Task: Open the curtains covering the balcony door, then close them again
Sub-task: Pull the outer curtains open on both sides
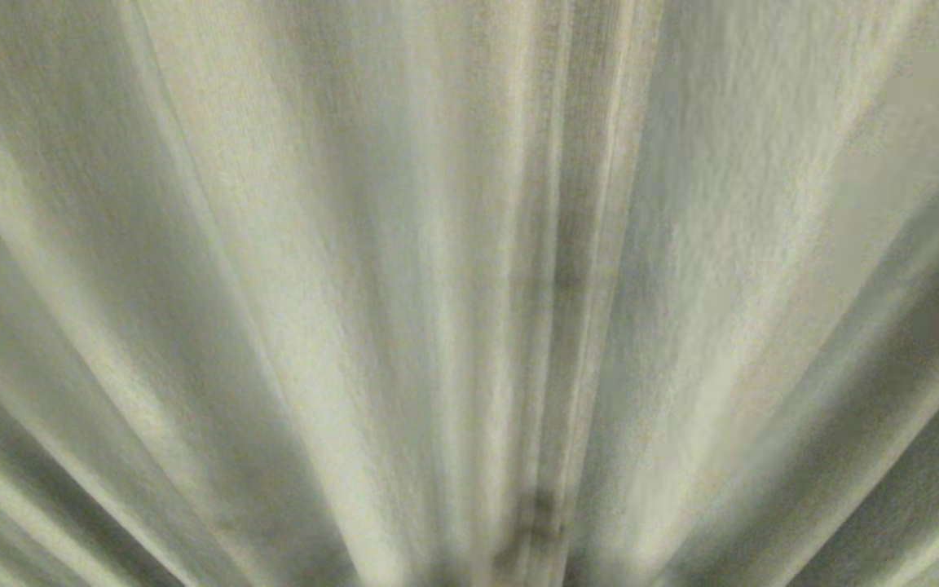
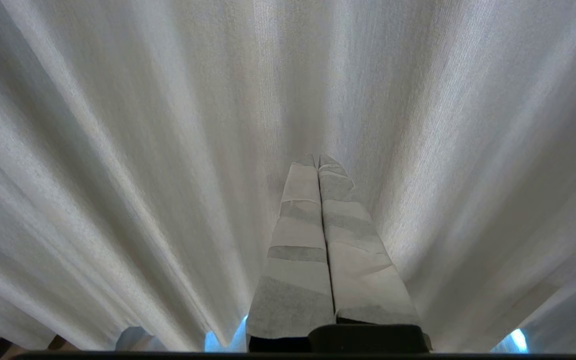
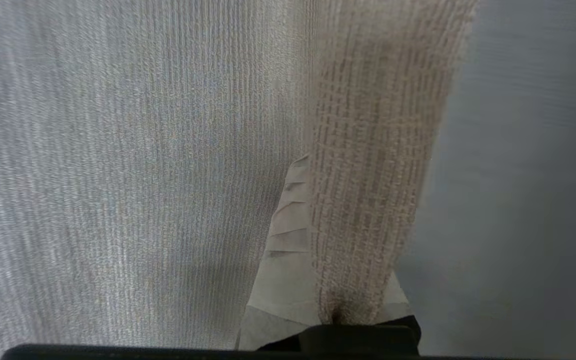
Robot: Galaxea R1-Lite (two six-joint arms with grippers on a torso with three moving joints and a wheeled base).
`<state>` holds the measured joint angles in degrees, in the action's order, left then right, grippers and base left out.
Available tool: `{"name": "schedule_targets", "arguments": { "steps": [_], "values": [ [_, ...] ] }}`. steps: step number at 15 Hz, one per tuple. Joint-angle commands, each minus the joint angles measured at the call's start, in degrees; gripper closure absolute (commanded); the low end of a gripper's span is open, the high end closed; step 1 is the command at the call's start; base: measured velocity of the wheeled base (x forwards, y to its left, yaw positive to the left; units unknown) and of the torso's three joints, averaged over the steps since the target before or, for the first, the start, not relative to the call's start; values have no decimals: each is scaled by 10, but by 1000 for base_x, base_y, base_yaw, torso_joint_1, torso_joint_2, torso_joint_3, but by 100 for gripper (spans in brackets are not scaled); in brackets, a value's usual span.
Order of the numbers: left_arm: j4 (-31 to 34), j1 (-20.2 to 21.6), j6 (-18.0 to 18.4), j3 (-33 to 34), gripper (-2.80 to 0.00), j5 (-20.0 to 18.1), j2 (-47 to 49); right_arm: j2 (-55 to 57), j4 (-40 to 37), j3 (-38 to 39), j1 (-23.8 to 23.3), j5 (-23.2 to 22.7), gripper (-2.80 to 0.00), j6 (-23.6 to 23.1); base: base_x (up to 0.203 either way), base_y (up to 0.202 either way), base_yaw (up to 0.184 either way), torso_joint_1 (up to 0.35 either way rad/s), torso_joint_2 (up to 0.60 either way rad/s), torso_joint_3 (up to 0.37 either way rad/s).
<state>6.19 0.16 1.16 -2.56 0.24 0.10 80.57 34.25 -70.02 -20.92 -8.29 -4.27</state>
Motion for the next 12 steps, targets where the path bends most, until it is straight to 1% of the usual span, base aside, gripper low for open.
{"name": "schedule_targets", "arguments": {
  "steps": [1, 4, 7, 12],
  "values": [
    [0, 0, 0, 0, 0, 0, 0, 4, -6, -9, -62, -2, 0, 0, 0, 0, 0, 0, 0, 0],
    [0, 0, 1, 0, 0, 0, 0, 12, -6, -20, -132, -3, 0, 2, 0, 0, 0, 0, 0, 0],
    [0, 0, 0, 0, 0, 0, 0, 35, -7, -52, -215, -5, 0, 5, 0, 0, 0, 0, 0, 0],
    [0, 0, 1, 0, 0, 0, 0, 110, 2, -115, -311, -8, 0, 13, 0, 0, 0, 0, 0, 0]
  ]
}}
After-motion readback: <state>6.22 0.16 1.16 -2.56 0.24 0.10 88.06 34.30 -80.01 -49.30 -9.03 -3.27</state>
